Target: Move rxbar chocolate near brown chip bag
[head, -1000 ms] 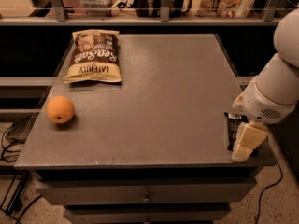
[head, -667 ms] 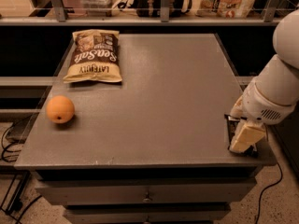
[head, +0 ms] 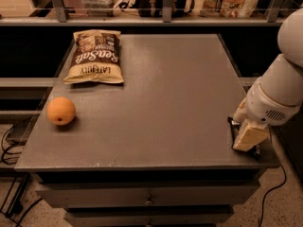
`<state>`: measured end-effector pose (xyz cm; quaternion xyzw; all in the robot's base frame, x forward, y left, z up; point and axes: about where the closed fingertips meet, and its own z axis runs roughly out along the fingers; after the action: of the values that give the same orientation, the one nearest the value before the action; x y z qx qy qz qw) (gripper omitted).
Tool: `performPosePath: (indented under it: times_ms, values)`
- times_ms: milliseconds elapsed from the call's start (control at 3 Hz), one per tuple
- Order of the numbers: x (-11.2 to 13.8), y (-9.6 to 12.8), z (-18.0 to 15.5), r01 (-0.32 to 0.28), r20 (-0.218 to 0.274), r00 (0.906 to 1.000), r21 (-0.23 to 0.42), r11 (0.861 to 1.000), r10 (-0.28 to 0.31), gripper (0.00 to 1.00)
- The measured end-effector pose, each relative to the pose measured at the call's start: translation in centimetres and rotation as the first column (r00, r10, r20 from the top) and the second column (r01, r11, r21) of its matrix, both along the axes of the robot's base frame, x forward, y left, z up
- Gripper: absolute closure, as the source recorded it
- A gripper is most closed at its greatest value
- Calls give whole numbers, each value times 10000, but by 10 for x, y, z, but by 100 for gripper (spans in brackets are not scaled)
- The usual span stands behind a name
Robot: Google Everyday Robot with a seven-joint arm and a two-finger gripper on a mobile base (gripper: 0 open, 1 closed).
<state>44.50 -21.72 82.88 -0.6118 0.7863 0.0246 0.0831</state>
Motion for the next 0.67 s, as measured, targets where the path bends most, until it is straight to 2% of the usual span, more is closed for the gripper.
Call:
performPosePath:
  times_ms: [333, 667]
  values:
    - [0, 0, 1, 0, 25, 10000, 7, 10000, 0, 100]
    - [13, 7, 43, -168, 894, 9959, 334, 9993, 138, 100]
